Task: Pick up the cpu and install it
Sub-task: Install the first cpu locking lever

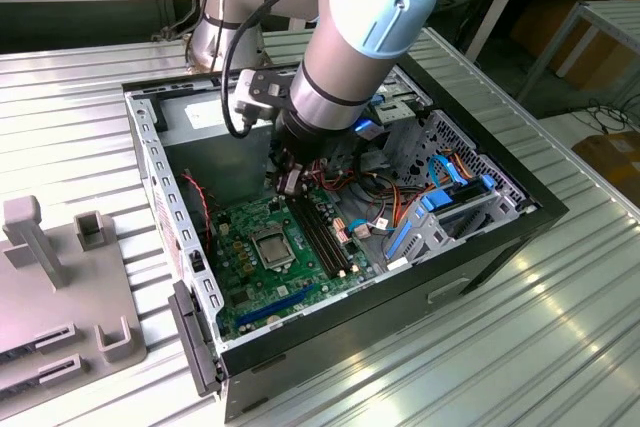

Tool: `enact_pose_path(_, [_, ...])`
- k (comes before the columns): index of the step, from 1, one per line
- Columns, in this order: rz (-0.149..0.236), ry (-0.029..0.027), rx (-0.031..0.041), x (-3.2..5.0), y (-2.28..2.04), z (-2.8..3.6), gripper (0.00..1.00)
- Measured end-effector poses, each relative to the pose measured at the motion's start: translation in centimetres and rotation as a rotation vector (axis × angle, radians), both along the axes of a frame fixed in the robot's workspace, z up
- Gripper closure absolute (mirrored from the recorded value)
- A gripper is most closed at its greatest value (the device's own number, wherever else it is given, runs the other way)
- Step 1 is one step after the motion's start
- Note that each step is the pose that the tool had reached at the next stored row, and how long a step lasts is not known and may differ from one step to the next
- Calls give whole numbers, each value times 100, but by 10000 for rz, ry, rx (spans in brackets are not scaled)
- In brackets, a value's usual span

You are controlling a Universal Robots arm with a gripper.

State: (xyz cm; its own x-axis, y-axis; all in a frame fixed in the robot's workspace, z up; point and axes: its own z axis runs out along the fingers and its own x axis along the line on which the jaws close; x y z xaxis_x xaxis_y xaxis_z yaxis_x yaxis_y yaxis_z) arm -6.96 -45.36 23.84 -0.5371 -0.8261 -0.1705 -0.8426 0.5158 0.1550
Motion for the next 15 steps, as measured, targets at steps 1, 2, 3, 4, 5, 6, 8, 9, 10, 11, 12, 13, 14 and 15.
enact_pose_path(1, [36, -1, -5, 0, -5, -1, 89])
enact_pose_path(2, [95, -1, -21, 0, -12, -1, 89])
enact_pose_path(3, [135, -2, -32, 0, -16, -1, 89])
enact_pose_path(4, [204, 0, -77, -1, -24, -1, 89])
enact_pose_path(5, [248, 2, -126, -1, -31, 0, 89])
enact_pose_path(6, [284, 2, -178, -1, -34, 0, 89])
enact_pose_path(8, [377, 2, -304, 0, -38, -1, 89])
enact_pose_path(9, [431, 2, -378, 0, -40, 0, 89])
enact_pose_path(10, [472, 2, -436, 0, -41, -2, 89])
enact_pose_path(11, [507, 2, -488, 0, -44, -2, 89])
enact_pose_path(12, [540, 4, -533, 0, -49, -1, 89])
enact_pose_path(13, [569, 5, -546, -1, -56, 1, 89])
enact_pose_path(14, [605, 2, -546, 0, -65, 0, 89])
enact_pose_path(15, [638, 1, -548, 0, -72, -1, 89])
